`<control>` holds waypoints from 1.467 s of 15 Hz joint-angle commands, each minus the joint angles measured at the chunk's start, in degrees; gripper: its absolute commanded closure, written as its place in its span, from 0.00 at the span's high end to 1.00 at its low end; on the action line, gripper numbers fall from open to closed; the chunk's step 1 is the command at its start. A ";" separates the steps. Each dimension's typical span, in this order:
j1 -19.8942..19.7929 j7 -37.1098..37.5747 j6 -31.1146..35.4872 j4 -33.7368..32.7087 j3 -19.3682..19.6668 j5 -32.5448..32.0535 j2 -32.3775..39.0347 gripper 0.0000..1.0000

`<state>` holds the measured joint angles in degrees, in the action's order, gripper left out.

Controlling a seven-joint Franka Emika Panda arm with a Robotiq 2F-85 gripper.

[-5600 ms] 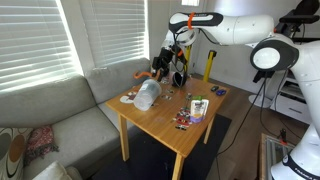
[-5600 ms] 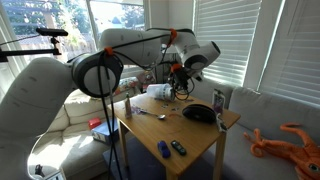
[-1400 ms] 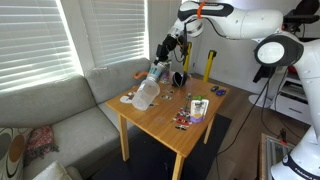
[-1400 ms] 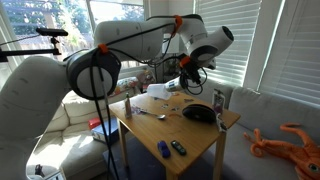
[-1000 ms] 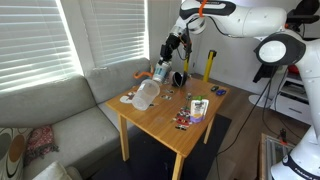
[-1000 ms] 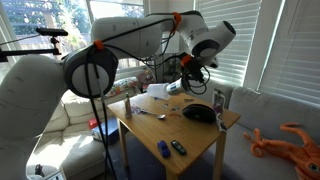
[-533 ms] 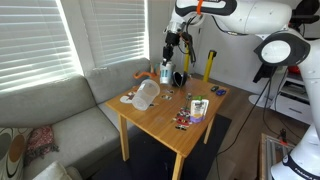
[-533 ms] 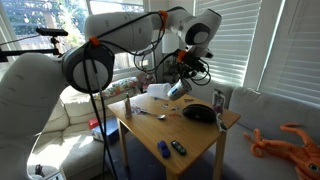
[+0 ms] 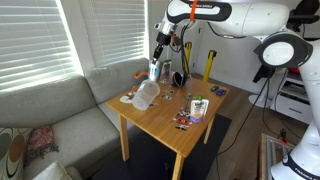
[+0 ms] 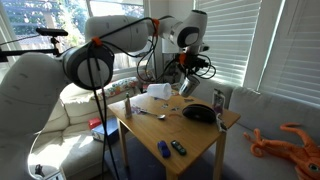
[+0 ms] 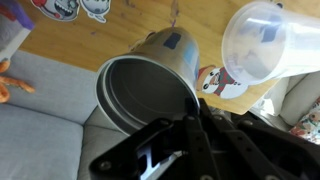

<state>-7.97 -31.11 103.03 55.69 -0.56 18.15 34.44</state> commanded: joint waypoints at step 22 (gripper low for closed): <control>2.93 -3.33 5.05 13.26 -0.48 -0.17 -9.41 1.00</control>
<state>-5.57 -35.70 106.17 65.85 -0.81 17.22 28.57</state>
